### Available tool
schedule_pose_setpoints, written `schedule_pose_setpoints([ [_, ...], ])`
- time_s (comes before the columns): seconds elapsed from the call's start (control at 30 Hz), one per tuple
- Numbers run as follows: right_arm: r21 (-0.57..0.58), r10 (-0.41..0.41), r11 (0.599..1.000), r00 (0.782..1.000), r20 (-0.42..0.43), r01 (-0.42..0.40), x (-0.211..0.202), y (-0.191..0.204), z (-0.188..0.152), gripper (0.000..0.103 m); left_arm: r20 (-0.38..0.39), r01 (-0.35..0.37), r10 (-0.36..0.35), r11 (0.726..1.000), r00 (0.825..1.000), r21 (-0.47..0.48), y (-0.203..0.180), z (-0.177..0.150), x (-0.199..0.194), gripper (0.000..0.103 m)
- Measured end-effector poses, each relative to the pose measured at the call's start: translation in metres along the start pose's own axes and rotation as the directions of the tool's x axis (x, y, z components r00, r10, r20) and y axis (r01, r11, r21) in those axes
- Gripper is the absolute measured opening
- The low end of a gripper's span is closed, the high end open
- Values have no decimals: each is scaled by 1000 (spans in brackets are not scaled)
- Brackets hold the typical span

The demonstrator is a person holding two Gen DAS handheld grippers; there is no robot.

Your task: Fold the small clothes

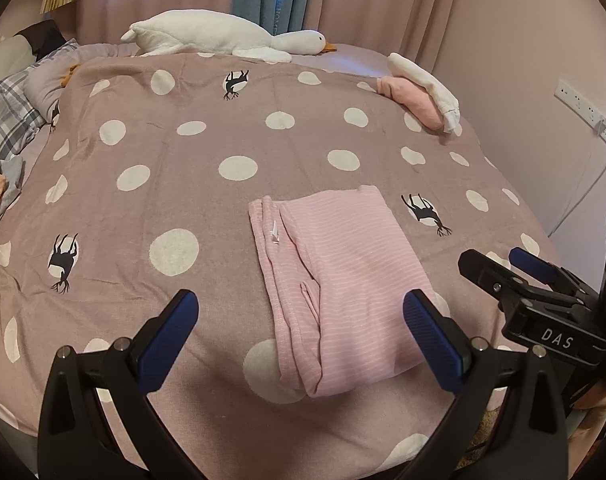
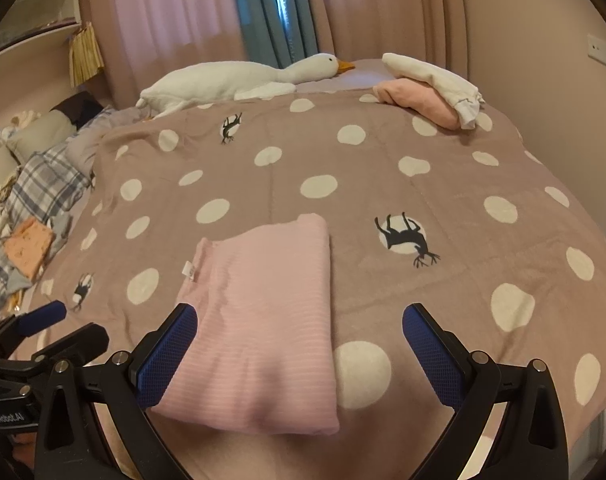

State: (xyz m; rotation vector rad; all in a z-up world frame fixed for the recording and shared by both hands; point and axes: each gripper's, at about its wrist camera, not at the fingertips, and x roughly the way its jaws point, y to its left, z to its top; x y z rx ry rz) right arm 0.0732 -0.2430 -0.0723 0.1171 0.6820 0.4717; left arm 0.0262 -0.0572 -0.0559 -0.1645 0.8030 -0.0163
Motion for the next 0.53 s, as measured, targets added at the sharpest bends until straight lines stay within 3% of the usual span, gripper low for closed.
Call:
schedule_pose_setpoints([
  [0.53, 0, -5, 1000, 1000, -9, 5, 3, 1, -2, 102, 3, 4, -4, 1000, 1000, -17, 5, 3, 0, 103],
])
